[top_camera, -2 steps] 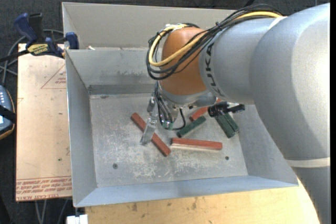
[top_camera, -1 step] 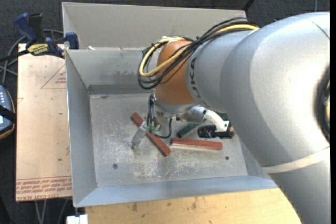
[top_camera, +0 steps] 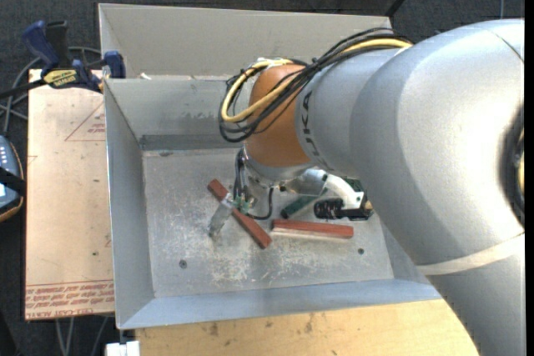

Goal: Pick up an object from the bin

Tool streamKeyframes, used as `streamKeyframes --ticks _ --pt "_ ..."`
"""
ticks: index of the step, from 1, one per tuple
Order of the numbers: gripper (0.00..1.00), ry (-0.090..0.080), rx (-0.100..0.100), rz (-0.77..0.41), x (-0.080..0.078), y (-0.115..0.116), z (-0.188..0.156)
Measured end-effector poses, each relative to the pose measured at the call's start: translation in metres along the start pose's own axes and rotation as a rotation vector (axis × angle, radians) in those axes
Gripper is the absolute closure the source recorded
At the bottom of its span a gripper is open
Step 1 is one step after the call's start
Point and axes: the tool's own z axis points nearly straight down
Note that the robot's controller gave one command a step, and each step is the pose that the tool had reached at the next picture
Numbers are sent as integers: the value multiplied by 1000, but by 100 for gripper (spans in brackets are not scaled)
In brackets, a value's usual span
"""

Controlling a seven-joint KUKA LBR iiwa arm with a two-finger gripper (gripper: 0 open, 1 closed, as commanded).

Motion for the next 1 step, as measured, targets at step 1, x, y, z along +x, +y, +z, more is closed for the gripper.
streamKeyframes --ticks 1 --pt "100 -2 -2 -1 -1 1 -2"
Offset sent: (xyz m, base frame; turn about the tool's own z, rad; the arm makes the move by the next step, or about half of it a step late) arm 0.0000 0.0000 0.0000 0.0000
